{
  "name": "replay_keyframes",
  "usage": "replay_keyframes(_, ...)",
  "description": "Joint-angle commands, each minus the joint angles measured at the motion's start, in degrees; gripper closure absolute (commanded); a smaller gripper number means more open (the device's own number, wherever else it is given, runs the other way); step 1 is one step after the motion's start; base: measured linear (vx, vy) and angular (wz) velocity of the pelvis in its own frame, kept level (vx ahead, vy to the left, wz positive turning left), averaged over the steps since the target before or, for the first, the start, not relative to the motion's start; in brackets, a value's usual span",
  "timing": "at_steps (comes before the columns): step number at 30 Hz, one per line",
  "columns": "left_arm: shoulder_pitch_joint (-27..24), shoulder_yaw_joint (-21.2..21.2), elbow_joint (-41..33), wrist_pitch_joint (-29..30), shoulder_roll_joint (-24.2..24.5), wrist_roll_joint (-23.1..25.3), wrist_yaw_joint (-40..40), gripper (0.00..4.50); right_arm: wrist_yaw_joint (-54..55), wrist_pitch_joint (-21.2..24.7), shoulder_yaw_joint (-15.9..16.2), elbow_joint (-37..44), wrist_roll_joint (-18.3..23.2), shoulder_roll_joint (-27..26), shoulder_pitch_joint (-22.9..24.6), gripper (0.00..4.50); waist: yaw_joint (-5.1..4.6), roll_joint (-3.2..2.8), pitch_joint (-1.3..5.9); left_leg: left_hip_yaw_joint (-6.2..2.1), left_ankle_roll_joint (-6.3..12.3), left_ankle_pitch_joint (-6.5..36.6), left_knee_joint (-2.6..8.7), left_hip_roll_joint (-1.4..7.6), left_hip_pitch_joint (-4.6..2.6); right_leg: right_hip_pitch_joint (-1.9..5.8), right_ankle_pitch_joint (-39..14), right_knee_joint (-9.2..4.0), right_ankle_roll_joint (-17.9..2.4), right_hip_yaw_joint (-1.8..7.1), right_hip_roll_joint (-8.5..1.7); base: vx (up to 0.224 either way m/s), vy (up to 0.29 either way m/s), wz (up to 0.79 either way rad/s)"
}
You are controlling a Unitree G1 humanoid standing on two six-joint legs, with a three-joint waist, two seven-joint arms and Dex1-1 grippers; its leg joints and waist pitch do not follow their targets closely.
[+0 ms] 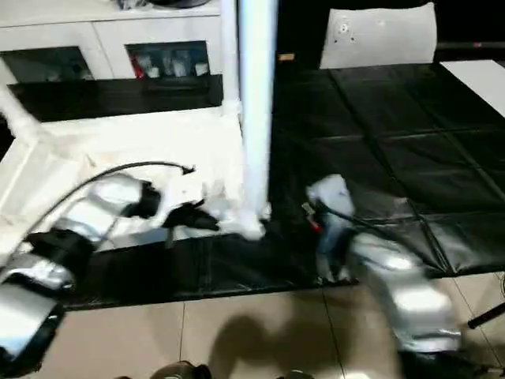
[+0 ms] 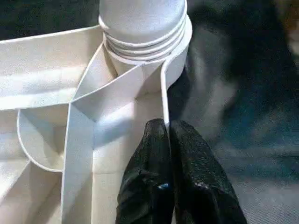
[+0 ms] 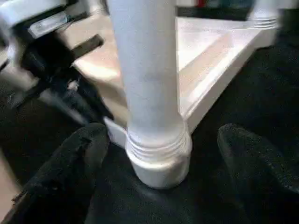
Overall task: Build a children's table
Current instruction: Rotate leg to tighten
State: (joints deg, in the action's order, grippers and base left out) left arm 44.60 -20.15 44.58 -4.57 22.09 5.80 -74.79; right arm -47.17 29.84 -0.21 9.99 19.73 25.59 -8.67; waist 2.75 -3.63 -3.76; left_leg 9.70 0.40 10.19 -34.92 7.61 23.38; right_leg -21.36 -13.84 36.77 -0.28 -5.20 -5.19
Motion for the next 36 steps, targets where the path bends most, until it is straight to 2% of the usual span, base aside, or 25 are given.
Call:
replay_keyframes(1, -0.5, -1.6, -1.6, -1.2, 0.7, 0.1, -3.6, 4.5, -4.1, -1.1, 0.1, 0.4, 1.6, 0.8, -0.8, 0.06, 0.58, 1.36, 3.88, -2.23, 6.75, 9.0, 3.96, 6.19, -1.3, 2.64, 0.0, -4.46, -16.1, 3.76, -5.89, 0.0, 0.0, 0.0)
replay_keyframes(3, -0.9, -2.4, -2.6, -1.7, 1.2, 0.1, -5.4, 4.5, -7.5, -1.4, 1.0, -0.4, 2.4, 2.4, -1.7, 0.02, 0.78, 1.33, 3.83, -2.23, 5.96, 10.0, 4.18, 6.3, -1.55, 2.4, -1.8, -4.56, -16.3, 3.8, -5.74, 0.0, 0.0, 0.0)
replay_keyframes(4, -1.5, -2.9, -4.0, -1.4, 1.6, -0.4, -7.2, 4.5, -10.4, -1.6, 2.3, -1.2, 2.6, 3.7, -2.9, 0.02, 1.16, 1.06, 4.07, -2.3, 5.35, 10.2, 4.13, 6.38, -1.64, 2.61, -1.8, -4.43, -16.6, 3.76, -5.9, 0.0, 0.0, 0.0)
replay_keyframes(5, -2.0, -3.2, -5.1, -1.1, 1.7, -0.9, -8.5, 4.5, -12.0, -1.5, 3.3, -1.8, 2.6, 4.3, -3.9, 0.02, 1.22, 1.22, 3.99, -2.18, 5.15, 9.9, 4.17, 6.41, -1.54, 2.53, -1.1, -4.4, -16.9, 3.82, -5.9, 0.0, 0.0, 0.0)
replay_keyframes(8, -2.7, -4.0, -6.9, -0.9, 2.1, -1.3, -10.4, 4.5, -14.5, -1.5, 5.0, -3.0, 2.7, 4.8, -5.7, 0.02, 1.64, 1.08, 4.29, -2.09, 5.15, 8.8, 4.01, 6.39, -1.68, 2.45, 0.7, -4.05, -17.3, 3.78, -5.8, 0.0, 0.0, 0.0)
replay_keyframes(11, -3.3, -4.9, -8.5, -1.0, 2.5, -1.4, -12.6, 4.5, -17.8, -2.8, 6.8, -4.8, 2.8, 5.0, -7.6, 0.02, 2.8, 1.05, 4.48, -1.87, 5.46, 7.4, 3.76, 6.38, -1.76, 2.24, 2.2, -3.86, -17.5, 3.77, -5.83, 0.0, 0.0, 0.0)
replay_keyframes(12, -3.4, -5.0, -8.7, -1.1, 2.6, -1.3, -12.8, 4.5, -18.2, -2.9, 7.0, -5.1, 2.9, 5.0, -7.8, 0.02, 2.87, 1.21, 4.57, -1.88, 5.42, 7.3, 3.75, 6.4, -1.7, 2.34, 2.4, -3.74, -17.6, 3.72, -5.86, 0.0, 0.0, 0.0)
replay_keyframes(15, -3.8, -5.8, -10.4, -1.4, 2.8, -0.9, -14.0, 4.5, -21.3, -3.7, 8.6, -8.0, 2.8, 5.1, -9.7, 0.35, 3.24, 1.13, 4.52, -1.92, 4.97, 8.1, 3.88, 6.48, -1.74, 2.23, 1.2, -3.8, -17.4, 3.67, -5.85, 0.0, 0.0, 0.0)
replay_keyframes(16, -3.8, -5.9, -10.8, -1.3, 2.8, -0.9, -14.3, 4.5, -22.0, -3.7, 9.2, -8.6, 2.6, 5.2, -10.1, 0.35, 3.28, 1.35, 4.48, -1.88, 4.59, 8.5, 3.91, 6.49, -1.72, 2.27, 0.5, -3.85, -17.3, 3.71, -5.83, 0.0, 0.0, 0.0)
replay_keyframes(17, -3.7, -6.0, -11.1, -1.2, 2.9, -0.9, -14.4, 4.5, -23.3, -3.9, 10.1, -9.2, 2.4, 5.6, -10.5, 0.54, 3.54, 1.22, 4.55, -1.87, 4.43, 8.3, 3.89, 6.53, -1.83, 2.21, 0.5, -3.81, -17.2, 3.73, -5.83, 0.0, 0.0, 0.0)
replay_keyframes(19, -3.6, -6.2, -11.2, -1.4, 3.1, -0.8, -14.4, 4.5, -24.7, -3.8, 11.0, -9.9, 2.2, 6.1, -11.0, 0.66, 3.76, 1.22, 4.59, -1.84, 4.53, 8.1, 3.86, 6.53, -1.82, 2.18, 1.1, -3.77, -17.1, 3.75, -5.8, 0.0, 0.0, 0.0)
replay_keyframes(25, -3.6, -6.1, -10.5, -2.2, 3.6, -0.1, -13.6, 4.5, -27.1, -4.7, 12.4, -12.4, 1.3, 6.9, -12.1, 1.13, 3.71, 1.58, 4.65, -1.83, 4.67, 7.8, 3.77, 6.38, -1.64, 2.33, 0.8, -3.81, -16.9, 3.69, -5.85, 0.0, 0.0, 0.0)
replay_keyframes(28, -3.9, -6.1, -11.0, -1.8, 3.8, -0.3, -13.3, 4.5, -27.4, -5.3, 12.7, -13.4, 1.1, 6.6, -12.4, 1.51, 3.8, 1.51, 4.74, -1.81, 4.78, 7.4, 3.71, 6.43, -1.69, 2.27, 1.0, -3.76, -17.0, 3.65, -5.75, 0.0, 0.0, 0.0)
replay_keyframes(30, -4.2, -6.2, -11.3, -1.6, 4.1, -0.3, -13.3, 4.5, -27.4, -5.8, 13.0, -14.1, 0.8, 6.2, -12.6, 1.65, 3.75, 1.56, 4.77, -1.79, 4.86, 7.3, 3.7, 6.44, -1.69, 2.26, 1.5, -3.72, -17.1, 3.64, -5.74, 0.0, 0.0, 0.0)
replay_keyframes(31, -4.2, -6.3, -11.4, -1.6, 4.1, -0.3, -13.3, 4.5, -27.4, -5.8, 13.1, -14.3, 0.8, 6.1, -12.7, 1.65, 3.75, 1.37, 4.79, -1.82, 4.83, 7.4, 3.7, 6.43, -1.67, 2.26, 1.5, -3.68, -17.1, 3.6, -5.68, 0.0, 0.0, 0.0)
replay_keyframes(33, -4.3, -6.4, -11.6, -1.4, 4.1, -0.3, -13.3, 4.5, -27.5, -5.5, 13.5, -14.7, 1.2, 5.7, -13.1, 1.92, 3.69, 1.42, 4.77, -1.83, 4.8, 7.7, 3.75, 6.43, -1.69, 2.27, 1.5, -3.71, -17.3, 3.58, -5.69, 0.0, 0.0, 0.0)
replay_keyframes(34, -4.3, -6.4, -11.7, -1.3, 4.1, -0.3, -13.3, 4.5, -27.7, -5.3, 13.6, -14.5, 1.3, 5.7, -13.1, 1.97, 3.69, 1.67, 4.76, -1.75, 4.77, 7.7, 3.74, 6.45, -1.73, 2.27, 1.5, -3.74, -17.3, 3.61, -5.66, 0.0, 0.0, 0.0)
replay_keyframes(36, -4.2, -6.3, -11.7, -1.0, 3.9, -0.3, -13.3, 4.5, -28.1, -4.7, 13.9, -14.2, 1.7, 5.6, -12.9, 2.14, 3.74, 1.59, 4.76, -1.75, 4.84, 7.5, 3.76, 6.49, -1.76, 2.23, 1.3, -3.68, -17.2, 3.61, -5.62, 0.0, 0.0, 0.0)
